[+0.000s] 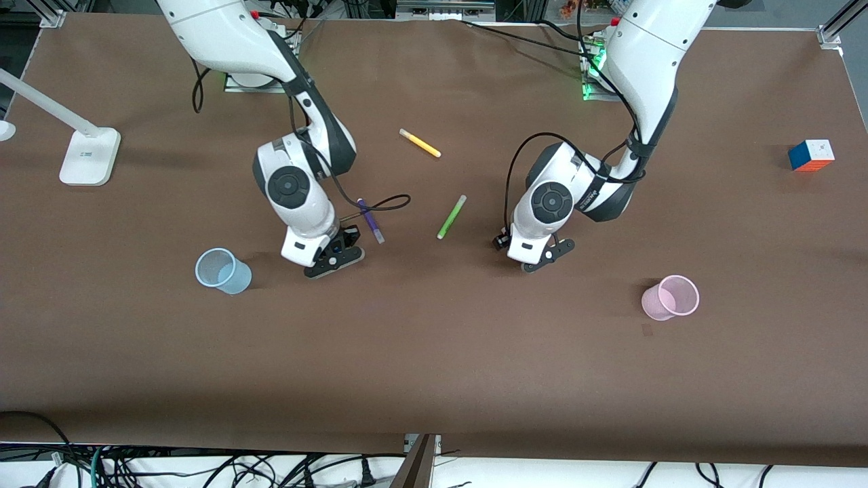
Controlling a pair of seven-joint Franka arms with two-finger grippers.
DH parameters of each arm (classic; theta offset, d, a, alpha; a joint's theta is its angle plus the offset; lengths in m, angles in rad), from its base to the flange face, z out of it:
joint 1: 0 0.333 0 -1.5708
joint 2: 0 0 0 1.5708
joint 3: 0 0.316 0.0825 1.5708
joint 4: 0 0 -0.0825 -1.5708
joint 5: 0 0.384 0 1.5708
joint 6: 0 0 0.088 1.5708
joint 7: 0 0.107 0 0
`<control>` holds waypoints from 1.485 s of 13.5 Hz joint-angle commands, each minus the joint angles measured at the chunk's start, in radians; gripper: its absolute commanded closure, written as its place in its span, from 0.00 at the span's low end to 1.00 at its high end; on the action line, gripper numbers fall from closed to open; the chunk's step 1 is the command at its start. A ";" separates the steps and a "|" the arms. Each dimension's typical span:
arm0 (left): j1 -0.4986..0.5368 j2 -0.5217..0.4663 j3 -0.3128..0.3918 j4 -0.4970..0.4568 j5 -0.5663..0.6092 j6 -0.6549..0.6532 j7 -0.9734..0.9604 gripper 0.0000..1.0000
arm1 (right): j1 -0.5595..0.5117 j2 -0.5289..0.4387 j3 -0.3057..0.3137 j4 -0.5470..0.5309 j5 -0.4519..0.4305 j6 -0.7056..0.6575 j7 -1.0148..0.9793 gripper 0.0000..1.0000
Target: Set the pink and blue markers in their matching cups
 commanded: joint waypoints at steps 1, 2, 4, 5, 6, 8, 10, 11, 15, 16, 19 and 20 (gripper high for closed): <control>-0.025 0.017 0.012 0.024 0.003 0.006 -0.013 0.26 | -0.008 -0.054 -0.026 0.054 0.011 -0.143 -0.107 0.98; -0.028 0.020 0.012 0.026 0.002 0.006 -0.013 0.30 | -0.008 -0.061 -0.032 0.093 0.011 -0.212 -0.143 0.98; -0.033 0.029 0.012 0.033 0.002 0.006 -0.013 0.43 | -0.009 -0.069 -0.059 0.169 0.015 -0.343 -0.225 0.98; -0.033 0.031 0.012 0.035 0.003 0.006 -0.013 0.54 | -0.014 -0.075 -0.063 0.201 0.017 -0.398 -0.265 0.98; -0.034 0.031 0.012 0.035 0.003 0.006 -0.013 0.63 | -0.031 -0.078 -0.064 0.224 0.017 -0.442 -0.306 0.97; -0.034 0.031 0.013 0.035 0.003 0.006 -0.013 0.81 | -0.055 -0.095 -0.067 0.238 0.031 -0.501 -0.413 0.97; -0.034 0.032 0.012 0.035 0.003 0.006 -0.013 0.85 | -0.100 -0.112 -0.075 0.239 0.083 -0.533 -0.551 0.98; -0.034 0.035 0.013 0.035 0.003 0.006 -0.013 0.85 | -0.121 -0.119 -0.076 0.239 0.109 -0.552 -0.626 0.97; -0.026 0.031 0.016 0.047 0.003 -0.029 -0.008 0.87 | -0.219 -0.126 -0.076 0.239 0.225 -0.573 -0.919 0.97; -0.026 0.020 0.022 0.061 0.005 -0.100 -0.005 0.87 | -0.245 -0.124 -0.076 0.239 0.259 -0.587 -0.999 0.97; -0.026 0.038 0.024 0.246 0.128 -0.424 0.005 0.87 | -0.336 -0.115 -0.076 0.239 0.377 -0.621 -1.223 0.97; -0.031 0.049 0.024 0.285 0.181 -0.510 0.024 0.87 | -0.356 -0.112 -0.076 0.238 0.402 -0.621 -1.297 0.97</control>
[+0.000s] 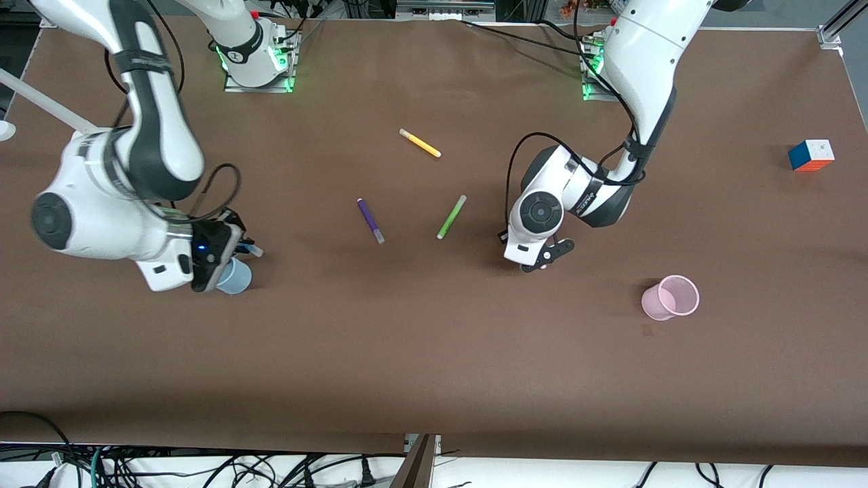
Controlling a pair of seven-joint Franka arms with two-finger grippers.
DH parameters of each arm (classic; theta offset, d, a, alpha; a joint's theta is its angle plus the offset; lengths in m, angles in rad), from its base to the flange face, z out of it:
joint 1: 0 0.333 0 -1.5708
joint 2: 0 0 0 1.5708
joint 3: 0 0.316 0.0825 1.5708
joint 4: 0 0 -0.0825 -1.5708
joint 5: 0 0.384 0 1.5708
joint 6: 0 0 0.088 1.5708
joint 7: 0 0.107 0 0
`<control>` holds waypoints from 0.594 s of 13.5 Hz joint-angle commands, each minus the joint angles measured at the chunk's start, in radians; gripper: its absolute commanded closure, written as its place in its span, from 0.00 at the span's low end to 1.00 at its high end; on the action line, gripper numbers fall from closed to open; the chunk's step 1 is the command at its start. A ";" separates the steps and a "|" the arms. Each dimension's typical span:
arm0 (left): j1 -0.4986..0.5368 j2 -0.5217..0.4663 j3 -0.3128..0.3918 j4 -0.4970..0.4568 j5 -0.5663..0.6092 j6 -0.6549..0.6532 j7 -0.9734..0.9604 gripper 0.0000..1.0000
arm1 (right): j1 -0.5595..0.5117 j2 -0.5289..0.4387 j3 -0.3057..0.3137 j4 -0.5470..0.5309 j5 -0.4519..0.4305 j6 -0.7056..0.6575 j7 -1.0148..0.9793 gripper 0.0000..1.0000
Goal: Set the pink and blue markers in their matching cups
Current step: 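Carry the blue marker to the blue cup while the left gripper carries pink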
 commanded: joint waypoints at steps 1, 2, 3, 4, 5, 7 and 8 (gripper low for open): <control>-0.012 0.035 0.004 0.138 0.121 -0.219 0.064 0.87 | -0.072 0.002 0.011 0.000 0.090 -0.035 -0.199 0.97; -0.012 0.032 0.006 0.142 0.149 -0.267 0.141 0.93 | -0.095 0.013 0.013 0.001 0.133 -0.053 -0.263 0.97; -0.012 0.029 0.007 0.150 0.173 -0.313 0.222 0.92 | -0.115 0.019 0.013 0.000 0.172 -0.065 -0.326 0.97; -0.011 0.029 0.007 0.168 0.205 -0.364 0.282 0.92 | -0.132 0.030 0.013 0.000 0.210 -0.079 -0.392 0.97; -0.011 0.029 0.006 0.187 0.248 -0.411 0.322 0.92 | -0.150 0.042 0.013 0.000 0.253 -0.082 -0.450 0.97; -0.004 0.029 0.007 0.216 0.321 -0.494 0.452 0.93 | -0.179 0.066 0.013 0.001 0.317 -0.102 -0.556 0.97; 0.005 0.027 0.015 0.231 0.333 -0.540 0.555 0.92 | -0.193 0.080 0.013 0.001 0.344 -0.102 -0.601 0.97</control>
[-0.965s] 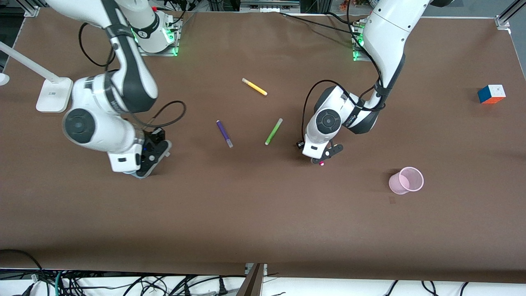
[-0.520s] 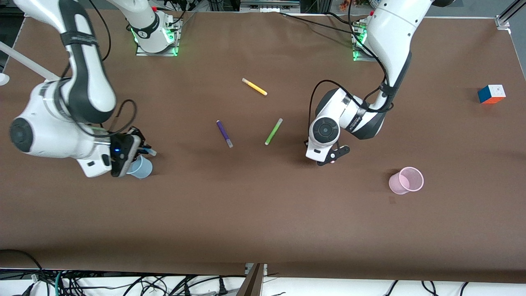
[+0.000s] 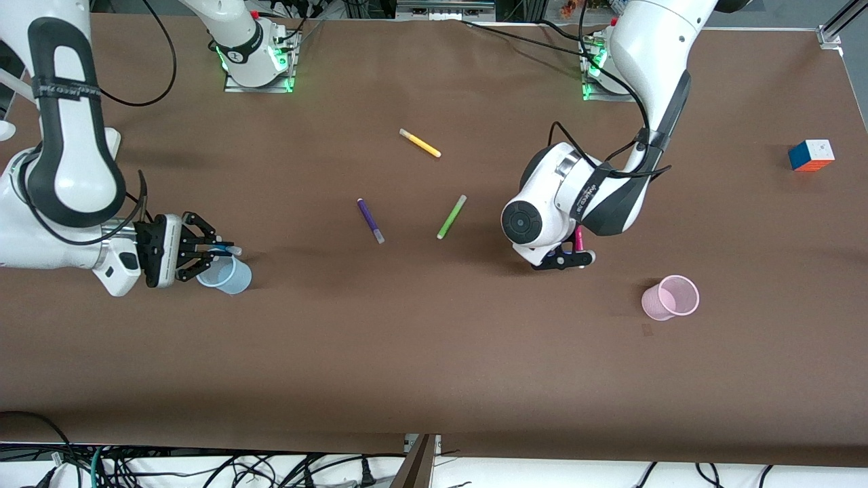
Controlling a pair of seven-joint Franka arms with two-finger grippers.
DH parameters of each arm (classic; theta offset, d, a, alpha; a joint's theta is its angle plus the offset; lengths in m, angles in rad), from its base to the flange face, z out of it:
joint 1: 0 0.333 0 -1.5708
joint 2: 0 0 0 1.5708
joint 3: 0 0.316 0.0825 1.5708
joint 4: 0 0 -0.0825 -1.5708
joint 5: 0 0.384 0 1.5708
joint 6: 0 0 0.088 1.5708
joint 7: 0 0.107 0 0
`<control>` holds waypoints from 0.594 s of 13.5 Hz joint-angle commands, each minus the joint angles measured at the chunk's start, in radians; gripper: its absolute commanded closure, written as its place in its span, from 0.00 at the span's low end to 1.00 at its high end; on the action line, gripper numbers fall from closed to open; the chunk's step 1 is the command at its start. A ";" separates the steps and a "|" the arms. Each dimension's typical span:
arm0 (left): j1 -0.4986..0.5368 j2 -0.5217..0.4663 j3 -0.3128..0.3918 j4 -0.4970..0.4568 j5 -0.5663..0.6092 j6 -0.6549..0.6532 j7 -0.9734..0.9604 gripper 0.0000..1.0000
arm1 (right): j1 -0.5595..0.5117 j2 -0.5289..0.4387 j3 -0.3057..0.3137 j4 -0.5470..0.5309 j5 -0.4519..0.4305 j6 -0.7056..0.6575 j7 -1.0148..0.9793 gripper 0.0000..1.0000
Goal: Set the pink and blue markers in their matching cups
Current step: 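Carry the blue marker to the blue cup while the left gripper carries pink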
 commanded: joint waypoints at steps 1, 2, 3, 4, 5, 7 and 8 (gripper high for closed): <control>0.026 0.020 0.019 0.091 0.047 -0.118 0.279 0.92 | -0.049 0.032 0.013 0.004 0.083 -0.024 -0.140 0.97; 0.047 0.020 0.025 0.105 0.049 -0.145 0.397 0.91 | -0.061 0.045 0.013 0.004 0.105 -0.033 -0.180 0.97; 0.055 0.019 0.048 0.117 0.073 -0.165 0.479 0.91 | -0.070 0.055 0.013 0.006 0.115 -0.044 -0.216 0.97; 0.055 0.019 0.063 0.131 0.129 -0.178 0.557 0.91 | -0.076 0.057 0.013 0.006 0.122 -0.044 -0.242 0.97; 0.057 0.019 0.065 0.133 0.201 -0.188 0.646 0.91 | -0.076 0.057 0.013 0.007 0.122 -0.046 -0.256 0.97; 0.063 0.024 0.068 0.133 0.340 -0.190 0.851 0.87 | -0.076 0.057 0.013 0.007 0.122 -0.046 -0.265 0.97; 0.084 0.028 0.070 0.131 0.398 -0.184 0.916 0.87 | -0.076 0.057 0.013 0.007 0.122 -0.046 -0.273 0.97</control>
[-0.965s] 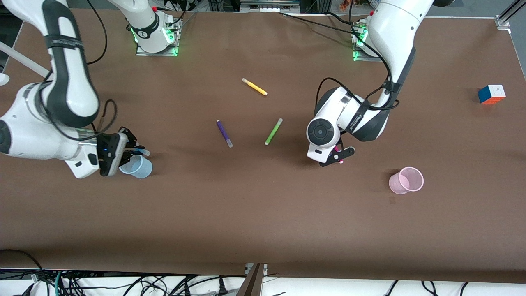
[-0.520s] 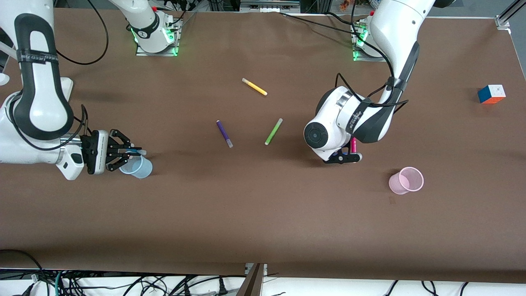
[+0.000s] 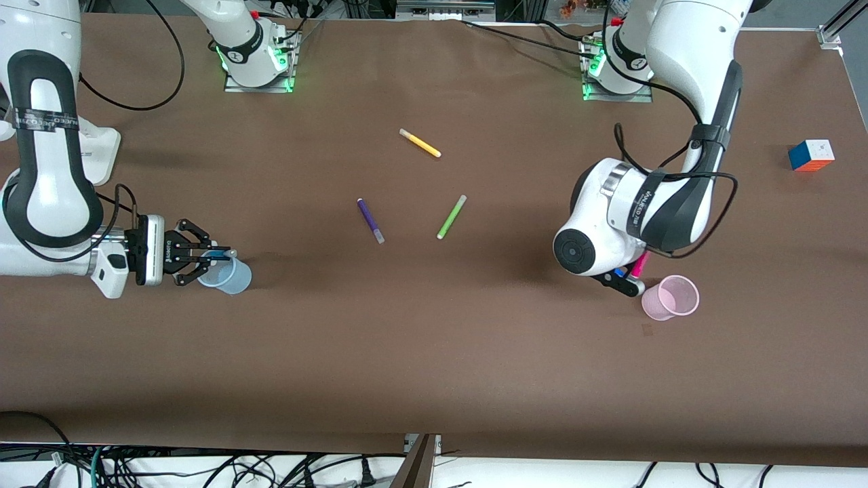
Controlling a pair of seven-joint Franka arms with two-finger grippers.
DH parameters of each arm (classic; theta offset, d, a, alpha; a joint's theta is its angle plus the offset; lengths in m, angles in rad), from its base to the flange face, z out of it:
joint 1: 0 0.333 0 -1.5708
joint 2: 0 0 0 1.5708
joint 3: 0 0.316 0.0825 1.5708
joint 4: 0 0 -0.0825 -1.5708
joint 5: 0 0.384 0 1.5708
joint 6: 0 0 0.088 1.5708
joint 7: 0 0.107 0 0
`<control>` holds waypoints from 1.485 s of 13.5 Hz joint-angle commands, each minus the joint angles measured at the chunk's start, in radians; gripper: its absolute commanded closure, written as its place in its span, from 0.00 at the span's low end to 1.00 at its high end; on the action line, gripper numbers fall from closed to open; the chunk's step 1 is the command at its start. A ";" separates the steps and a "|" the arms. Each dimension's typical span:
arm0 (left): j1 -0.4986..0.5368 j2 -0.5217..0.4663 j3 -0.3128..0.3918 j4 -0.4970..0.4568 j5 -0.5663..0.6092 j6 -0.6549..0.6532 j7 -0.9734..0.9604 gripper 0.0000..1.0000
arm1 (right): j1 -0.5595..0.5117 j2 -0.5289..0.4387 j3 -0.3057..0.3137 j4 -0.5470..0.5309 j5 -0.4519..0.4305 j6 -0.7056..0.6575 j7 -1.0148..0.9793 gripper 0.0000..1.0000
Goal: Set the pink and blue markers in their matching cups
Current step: 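Carry the blue marker to the blue cup while the left gripper carries pink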
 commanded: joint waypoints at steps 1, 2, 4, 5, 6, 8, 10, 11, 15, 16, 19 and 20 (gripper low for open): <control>0.032 0.028 0.002 0.033 0.134 -0.022 0.177 0.87 | -0.014 -0.003 0.012 0.005 0.025 -0.018 -0.033 0.97; 0.047 0.033 0.000 0.030 0.153 -0.009 0.204 0.87 | -0.014 -0.003 0.012 0.005 0.025 -0.018 -0.033 0.97; 0.078 0.045 0.002 0.018 0.189 0.057 0.280 0.86 | -0.016 -0.002 0.013 0.005 0.027 -0.018 -0.048 0.97; 0.093 0.054 0.002 0.018 0.191 0.079 0.300 0.86 | -0.019 0.001 0.013 0.005 0.027 -0.021 -0.059 0.97; 0.099 0.062 0.002 0.018 0.194 0.106 0.303 0.86 | -0.021 0.001 0.013 0.005 0.033 -0.035 -0.071 0.97; 0.124 0.087 0.002 0.016 0.255 0.142 0.307 0.86 | -0.033 0.012 0.013 0.005 0.051 -0.050 -0.105 0.97; 0.125 0.096 0.002 0.015 0.260 0.155 0.307 0.86 | -0.045 0.023 0.013 0.005 0.054 -0.061 -0.126 0.97; 0.124 0.096 0.002 0.006 0.260 0.156 0.307 0.86 | -0.050 0.026 0.013 0.005 0.054 -0.061 -0.137 0.97; 0.118 0.108 0.002 -0.010 0.262 0.157 0.302 0.45 | -0.063 0.043 0.015 0.005 0.054 -0.062 -0.149 0.93; 0.118 0.107 0.002 -0.008 0.262 0.157 0.296 0.22 | -0.063 0.047 0.015 0.005 0.059 -0.062 -0.149 0.87; 0.122 0.104 0.002 -0.001 0.262 0.159 0.288 0.00 | -0.065 0.052 0.013 0.007 0.076 -0.064 -0.142 0.00; 0.122 0.099 0.000 0.002 0.256 0.157 0.288 0.00 | -0.067 0.052 0.015 0.014 0.076 -0.064 -0.130 0.00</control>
